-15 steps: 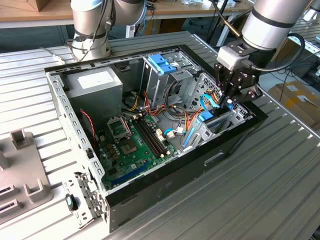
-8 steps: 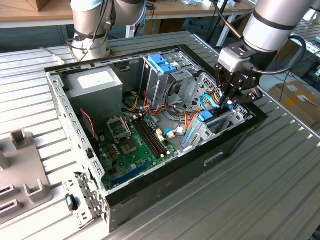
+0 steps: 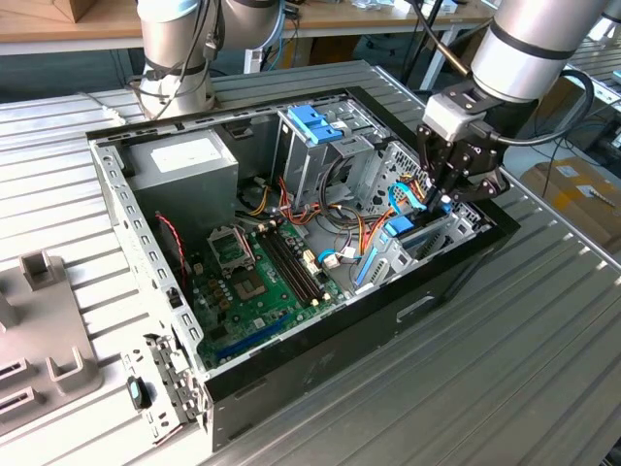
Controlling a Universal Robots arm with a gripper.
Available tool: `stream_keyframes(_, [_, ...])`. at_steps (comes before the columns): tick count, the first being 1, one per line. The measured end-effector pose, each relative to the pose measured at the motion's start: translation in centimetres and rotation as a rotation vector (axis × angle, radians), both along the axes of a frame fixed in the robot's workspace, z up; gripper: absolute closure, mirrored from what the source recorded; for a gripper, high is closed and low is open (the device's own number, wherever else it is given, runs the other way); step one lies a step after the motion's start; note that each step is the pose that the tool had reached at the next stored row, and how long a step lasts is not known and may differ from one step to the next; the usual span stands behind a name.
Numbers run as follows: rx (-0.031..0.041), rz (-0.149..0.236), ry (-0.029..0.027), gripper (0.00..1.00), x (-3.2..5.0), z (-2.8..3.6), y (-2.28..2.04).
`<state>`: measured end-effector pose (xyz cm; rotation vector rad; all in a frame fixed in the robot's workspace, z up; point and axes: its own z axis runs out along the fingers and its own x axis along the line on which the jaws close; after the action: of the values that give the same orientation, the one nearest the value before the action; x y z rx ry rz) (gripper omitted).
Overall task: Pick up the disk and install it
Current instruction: 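Insert the second disk wire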
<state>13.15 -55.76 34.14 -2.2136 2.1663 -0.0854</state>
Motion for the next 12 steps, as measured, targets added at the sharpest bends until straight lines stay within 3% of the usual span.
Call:
stream_keyframes(5, [0.001,0.0,0.0,0.83,-0.01,-0.07,0.0])
stream_keyframes(8, [0.0003,0.0,0.0,0.7,-0.01,-0.04,0.0])
stream_keyframes(9, [0.0,0.0,0.0,0.7,-0.01,-0.01,-0.01])
stream_keyframes(12, [0.0002,0.0,0.0,0.7,-0.01,0.47,0.0])
